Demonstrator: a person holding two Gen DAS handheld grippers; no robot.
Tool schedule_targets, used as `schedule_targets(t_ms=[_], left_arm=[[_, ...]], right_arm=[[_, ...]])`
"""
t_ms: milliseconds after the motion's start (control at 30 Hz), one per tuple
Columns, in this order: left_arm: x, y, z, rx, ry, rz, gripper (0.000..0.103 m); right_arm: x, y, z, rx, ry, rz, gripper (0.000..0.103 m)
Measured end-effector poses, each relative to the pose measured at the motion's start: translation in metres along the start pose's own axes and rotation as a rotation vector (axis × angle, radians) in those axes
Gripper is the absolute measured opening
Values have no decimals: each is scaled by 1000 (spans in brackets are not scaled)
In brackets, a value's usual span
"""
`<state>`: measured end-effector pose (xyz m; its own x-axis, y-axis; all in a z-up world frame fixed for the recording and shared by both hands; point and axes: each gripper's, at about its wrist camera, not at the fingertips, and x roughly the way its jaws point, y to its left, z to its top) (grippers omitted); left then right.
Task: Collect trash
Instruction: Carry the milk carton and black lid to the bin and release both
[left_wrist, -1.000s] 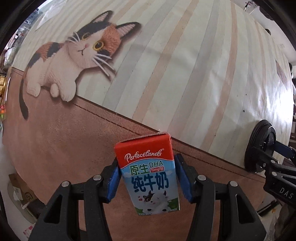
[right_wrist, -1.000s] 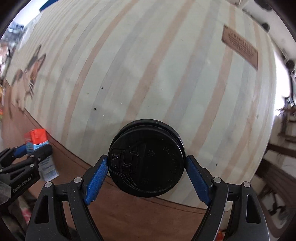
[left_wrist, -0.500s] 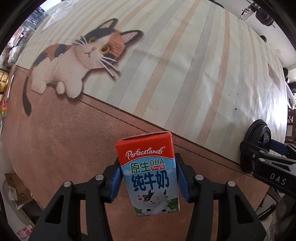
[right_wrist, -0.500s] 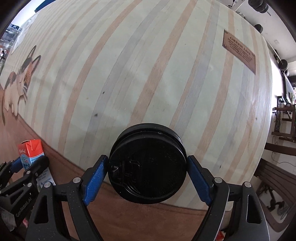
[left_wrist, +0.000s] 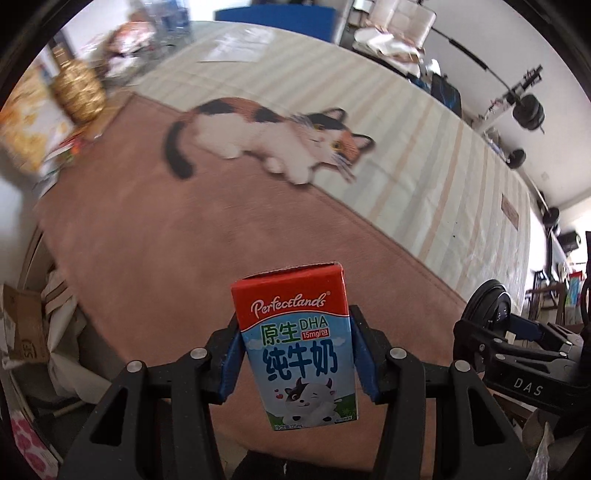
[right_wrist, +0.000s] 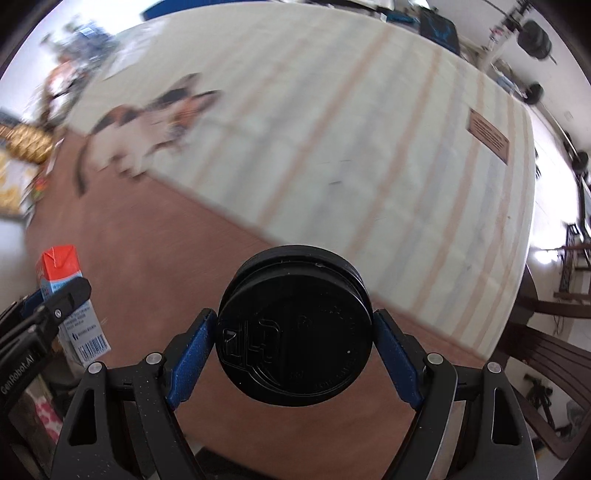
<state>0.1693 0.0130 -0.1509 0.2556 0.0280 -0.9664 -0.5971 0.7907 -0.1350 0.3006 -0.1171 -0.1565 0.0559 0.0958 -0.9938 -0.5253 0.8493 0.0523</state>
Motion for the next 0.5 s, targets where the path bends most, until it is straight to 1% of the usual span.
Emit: schedule_targets(t_ms=[33,67,100,133,167,300,367,400,433,500], left_arm=[[-7,13,-10,-15,-13,-2,48],[-12,30,-18,-30,-22,-8,48],[-20,46,-31,-48,-33,-14,48],[-20,67,-43,-65,-42,-21,48],[-25,87,-59,-79,-47,-30,48],[-37,161,-125,-145,-42,-29,48],[-24,202,-160,-198,-1,-43,48],[-13,215,-171,-222,24,-41,48],[2,236,-189,-260,64,-38,48],[27,264,-214,-322,111,-50,49]], right_arm=[[-2,6,-16,-11,-6,13,86],[-3,16,-40,-26,-10,32,86],[-6,34,-54,-41,-11,53,86],[-8,50,-71,-56,-11,75,86],[-11,65,-90,-69,-7,94,86],[7,133,-168,-128,10,138,86],[24,158,-205,-133,44,158,86],[35,168,-220,-134,73,168,86],[50,180,-238,-134,111,175,86],[80,199,-269,-136,178,192,86]])
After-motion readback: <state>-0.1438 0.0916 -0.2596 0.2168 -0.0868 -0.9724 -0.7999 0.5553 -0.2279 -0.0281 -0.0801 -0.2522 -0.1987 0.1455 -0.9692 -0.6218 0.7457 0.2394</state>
